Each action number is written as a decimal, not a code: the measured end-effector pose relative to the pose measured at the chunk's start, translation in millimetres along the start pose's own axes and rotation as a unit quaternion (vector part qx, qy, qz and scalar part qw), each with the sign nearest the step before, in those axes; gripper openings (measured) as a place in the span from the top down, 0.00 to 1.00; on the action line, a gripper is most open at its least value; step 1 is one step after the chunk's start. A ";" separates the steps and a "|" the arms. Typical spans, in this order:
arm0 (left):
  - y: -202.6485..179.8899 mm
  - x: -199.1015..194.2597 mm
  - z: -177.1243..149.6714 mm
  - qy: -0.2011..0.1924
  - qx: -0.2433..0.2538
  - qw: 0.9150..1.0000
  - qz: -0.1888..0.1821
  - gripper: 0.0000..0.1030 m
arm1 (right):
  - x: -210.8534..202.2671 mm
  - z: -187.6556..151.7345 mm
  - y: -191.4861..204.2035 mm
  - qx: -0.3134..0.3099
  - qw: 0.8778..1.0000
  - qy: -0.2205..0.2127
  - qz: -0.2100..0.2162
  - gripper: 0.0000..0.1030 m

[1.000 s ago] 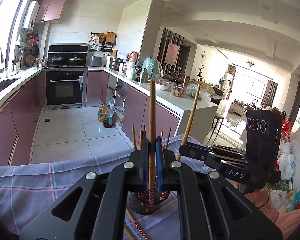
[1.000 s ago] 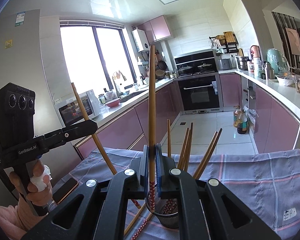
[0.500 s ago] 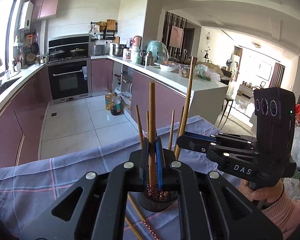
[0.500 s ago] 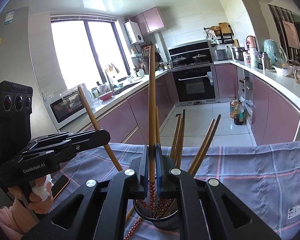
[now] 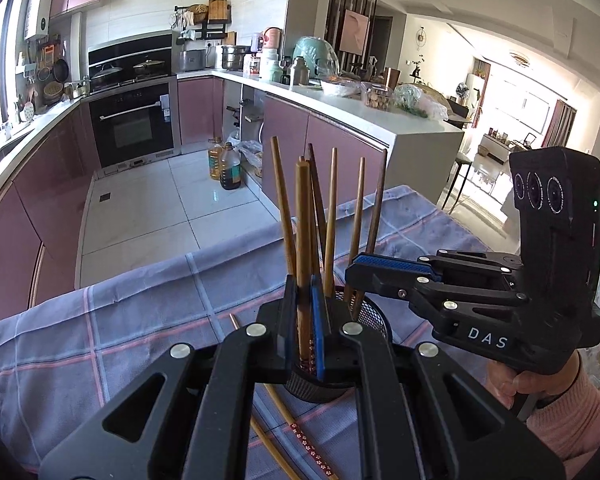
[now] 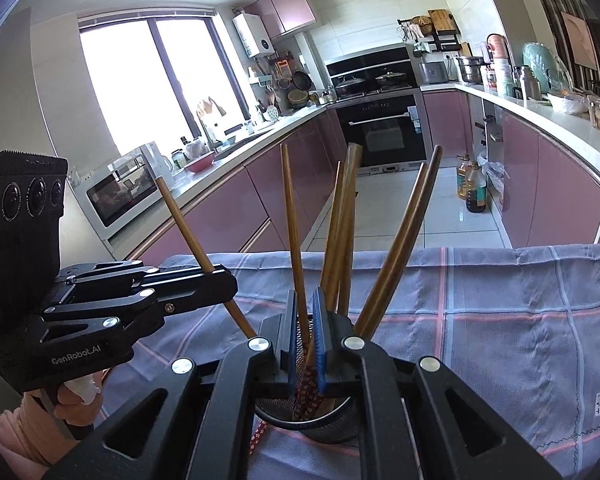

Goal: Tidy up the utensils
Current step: 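Release both chopsticks into the mesh cup and open both tools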

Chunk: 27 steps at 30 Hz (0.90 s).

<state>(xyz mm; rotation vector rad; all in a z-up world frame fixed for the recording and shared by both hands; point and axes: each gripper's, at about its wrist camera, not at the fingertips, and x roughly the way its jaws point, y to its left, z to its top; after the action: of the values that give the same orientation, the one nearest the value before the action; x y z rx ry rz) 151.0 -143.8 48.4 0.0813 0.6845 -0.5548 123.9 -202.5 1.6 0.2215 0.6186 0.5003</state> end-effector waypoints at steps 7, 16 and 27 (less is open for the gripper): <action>13.4 13.3 -4.9 0.005 -0.012 1.000 -0.002 0.84 | -0.7 -2.4 -0.5 0.001 1.000 0.000 -0.002 0.88; 30.0 11.7 -26.6 -0.006 -0.036 0.999 0.001 0.72 | -5.0 -9.3 5.8 -0.007 1.000 0.000 0.000 0.73; 36.8 -13.1 -59.6 -0.029 -0.044 0.997 0.049 0.53 | -21.2 -23.7 28.9 -0.029 1.000 -0.007 0.006 0.60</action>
<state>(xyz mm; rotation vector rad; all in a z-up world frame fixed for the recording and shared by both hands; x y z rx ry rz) 127.1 -91.5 6.2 0.0166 0.6442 -0.4304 83.7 -187.2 3.2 0.1747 0.5887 0.5277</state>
